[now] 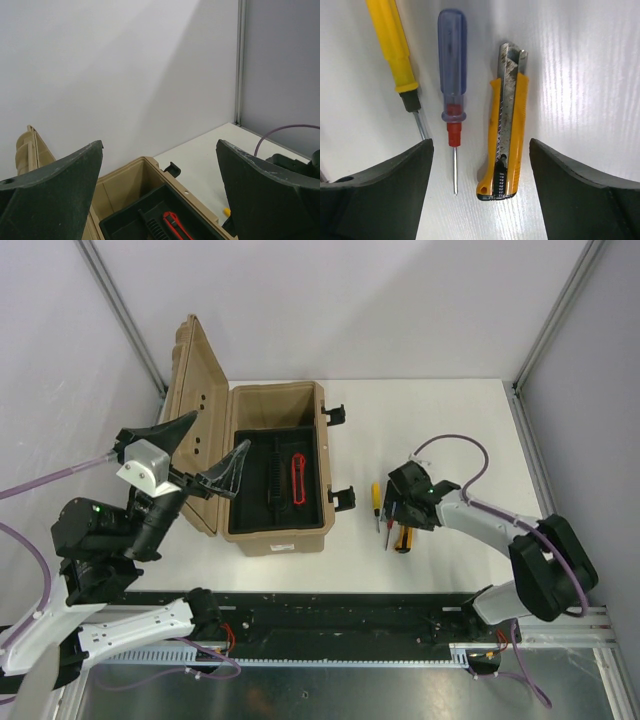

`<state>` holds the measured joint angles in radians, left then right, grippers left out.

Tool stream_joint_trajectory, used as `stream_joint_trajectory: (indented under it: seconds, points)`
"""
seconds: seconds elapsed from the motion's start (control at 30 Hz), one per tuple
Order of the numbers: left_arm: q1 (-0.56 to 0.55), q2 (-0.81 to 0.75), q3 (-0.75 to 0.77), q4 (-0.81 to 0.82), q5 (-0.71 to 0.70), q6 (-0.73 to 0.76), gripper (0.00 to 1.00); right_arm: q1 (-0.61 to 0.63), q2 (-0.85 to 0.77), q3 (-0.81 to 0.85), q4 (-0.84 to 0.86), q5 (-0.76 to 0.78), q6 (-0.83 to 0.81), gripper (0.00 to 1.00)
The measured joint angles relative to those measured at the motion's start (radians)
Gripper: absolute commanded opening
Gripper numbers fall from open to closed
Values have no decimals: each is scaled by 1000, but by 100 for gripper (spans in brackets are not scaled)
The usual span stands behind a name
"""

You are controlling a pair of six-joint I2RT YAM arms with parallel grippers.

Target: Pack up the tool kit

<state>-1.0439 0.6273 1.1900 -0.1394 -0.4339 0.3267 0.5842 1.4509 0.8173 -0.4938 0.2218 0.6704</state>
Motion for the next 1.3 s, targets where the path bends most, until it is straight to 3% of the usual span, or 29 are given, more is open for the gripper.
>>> stream_joint_trajectory:
  seconds: [0.27,0.47,0.9,1.13,1.3]
  points:
    - [0,0,-1,0,0,6,99,-34,-93,-31,-3,27,14,70]
    - [0,0,-1,0,0,6,99,-48,-40,-47,6,13,10,63]
    - [0,0,-1,1,0,7,99,-48,34,-47,35,10,17,20]
    - [0,0,-1,1,0,7,100,-45,9,-33,-9,44,14,16]
    - [0,0,0,1,0,14,99,-45,-76,84,-72,60,-5,17]
